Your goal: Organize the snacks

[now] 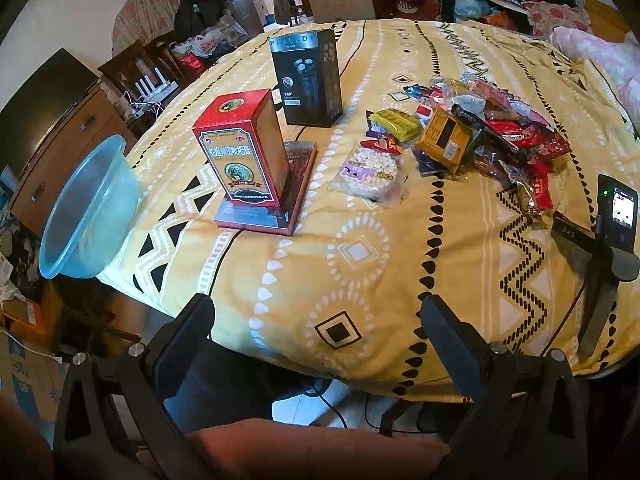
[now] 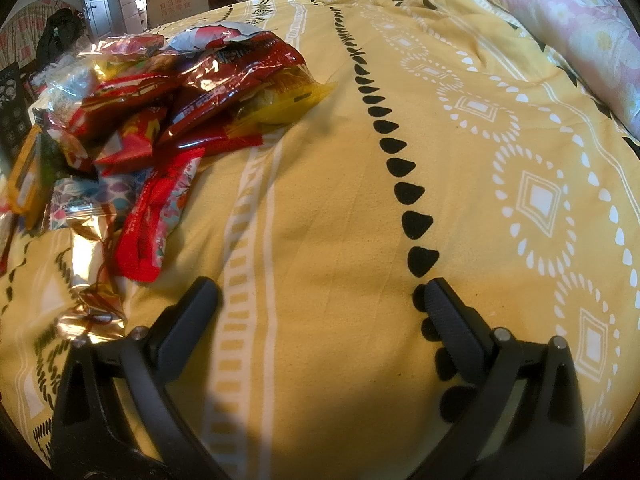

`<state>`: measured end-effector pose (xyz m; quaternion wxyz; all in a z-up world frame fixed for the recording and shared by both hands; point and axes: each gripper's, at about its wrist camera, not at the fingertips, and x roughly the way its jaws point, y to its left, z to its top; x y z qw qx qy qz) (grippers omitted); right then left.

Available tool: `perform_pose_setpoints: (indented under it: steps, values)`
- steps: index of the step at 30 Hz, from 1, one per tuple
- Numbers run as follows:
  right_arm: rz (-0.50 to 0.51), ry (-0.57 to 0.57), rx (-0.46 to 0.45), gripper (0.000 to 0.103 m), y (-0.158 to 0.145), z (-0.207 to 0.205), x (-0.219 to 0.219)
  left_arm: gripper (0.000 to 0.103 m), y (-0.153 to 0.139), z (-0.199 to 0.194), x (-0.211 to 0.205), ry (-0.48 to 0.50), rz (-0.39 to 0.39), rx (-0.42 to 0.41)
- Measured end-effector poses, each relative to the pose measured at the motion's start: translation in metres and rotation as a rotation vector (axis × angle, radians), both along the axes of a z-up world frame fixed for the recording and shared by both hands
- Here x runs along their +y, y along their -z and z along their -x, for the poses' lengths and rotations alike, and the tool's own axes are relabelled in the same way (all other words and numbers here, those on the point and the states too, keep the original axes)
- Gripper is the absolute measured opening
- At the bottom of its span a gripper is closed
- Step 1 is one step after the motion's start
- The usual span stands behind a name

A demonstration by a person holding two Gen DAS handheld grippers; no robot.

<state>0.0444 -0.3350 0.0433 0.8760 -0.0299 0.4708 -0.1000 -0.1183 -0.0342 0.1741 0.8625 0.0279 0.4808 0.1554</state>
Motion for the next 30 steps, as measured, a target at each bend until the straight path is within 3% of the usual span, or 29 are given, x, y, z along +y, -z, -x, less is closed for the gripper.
perform_pose_setpoints:
  steps: [20, 30]
  values:
    - [0.000, 0.000, 0.000, 0.103, 0.000, 0.000, 0.000, 0.103, 0.006, -0.001, -0.001, -0.011, -0.020, 0.007]
    - [0.000, 0.000, 0.000, 0.103, 0.000, 0.000, 0.000, 0.103, 0.011, -0.001, -0.006, -0.015, -0.082, -0.016]
